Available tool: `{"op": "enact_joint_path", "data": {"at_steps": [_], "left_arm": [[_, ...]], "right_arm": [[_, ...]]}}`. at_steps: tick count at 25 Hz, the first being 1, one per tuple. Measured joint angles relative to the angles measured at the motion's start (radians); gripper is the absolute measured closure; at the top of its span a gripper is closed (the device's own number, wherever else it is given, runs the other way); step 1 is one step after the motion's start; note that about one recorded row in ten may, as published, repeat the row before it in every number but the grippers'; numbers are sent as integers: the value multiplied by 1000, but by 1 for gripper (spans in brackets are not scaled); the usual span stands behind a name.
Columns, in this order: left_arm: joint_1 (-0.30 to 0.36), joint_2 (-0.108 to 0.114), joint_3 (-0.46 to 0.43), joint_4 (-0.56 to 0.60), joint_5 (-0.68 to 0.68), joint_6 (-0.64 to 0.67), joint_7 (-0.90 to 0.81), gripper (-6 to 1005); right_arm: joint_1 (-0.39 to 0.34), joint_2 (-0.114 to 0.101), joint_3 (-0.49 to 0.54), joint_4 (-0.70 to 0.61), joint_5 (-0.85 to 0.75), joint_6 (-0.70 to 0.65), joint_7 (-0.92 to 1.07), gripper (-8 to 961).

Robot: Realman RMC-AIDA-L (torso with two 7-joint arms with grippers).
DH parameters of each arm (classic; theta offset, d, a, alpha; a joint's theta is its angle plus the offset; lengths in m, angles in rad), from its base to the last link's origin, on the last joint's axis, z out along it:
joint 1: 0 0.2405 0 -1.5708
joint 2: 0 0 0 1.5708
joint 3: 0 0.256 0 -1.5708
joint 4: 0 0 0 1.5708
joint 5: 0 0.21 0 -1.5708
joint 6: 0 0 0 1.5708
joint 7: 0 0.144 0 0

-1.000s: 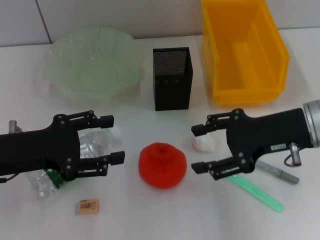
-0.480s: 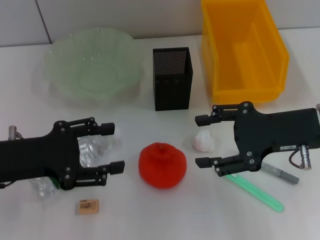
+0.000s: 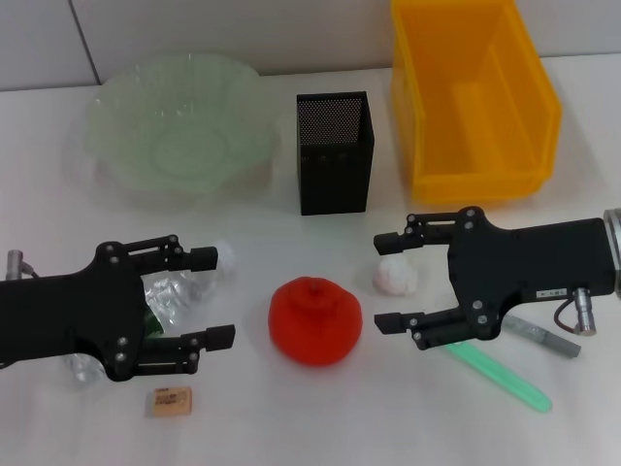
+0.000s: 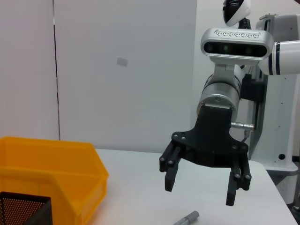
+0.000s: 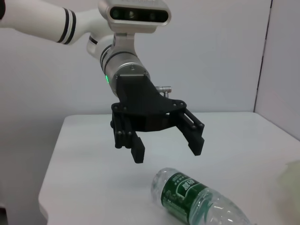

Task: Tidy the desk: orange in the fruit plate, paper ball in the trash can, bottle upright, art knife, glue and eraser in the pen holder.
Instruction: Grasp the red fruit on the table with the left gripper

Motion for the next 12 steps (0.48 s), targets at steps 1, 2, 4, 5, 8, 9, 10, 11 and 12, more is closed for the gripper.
{"op": "enact_joint_path", "data": {"at_steps": [1, 2, 4, 5, 8, 9, 10, 11, 12], "left_arm": [[-1, -1, 2, 1, 0, 0, 0, 232], [-1, -1, 2, 1, 0, 0, 0, 233], [-2, -1, 5, 5, 0, 1, 0, 234], [-2, -1, 5, 5, 0, 1, 0, 234], [-3, -1, 6, 12, -1, 2, 0, 236], [-3, -1, 6, 12, -1, 2, 0, 237], [-3, -1, 6, 12, -1, 2, 0, 237], [-3, -1, 6, 12, -1, 2, 0, 238], [-5, -2, 7, 18, 1, 2, 0, 239]], "right_arm": [[3, 0, -4, 3, -1, 0, 1, 174], [3, 0, -4, 3, -1, 0, 1, 174], [4, 0, -4, 7, -1, 2, 1, 174], [6, 0, -4, 12, -1, 3, 1, 174], [12, 0, -2, 26, -1, 4, 1, 174], [14, 0, 0, 31, -1, 4, 2, 174], [15, 0, 1, 36, -1, 5, 3, 174], [16, 0, 3, 39, -1, 5, 3, 174], [16, 0, 3, 40, -1, 5, 3, 174]]}}
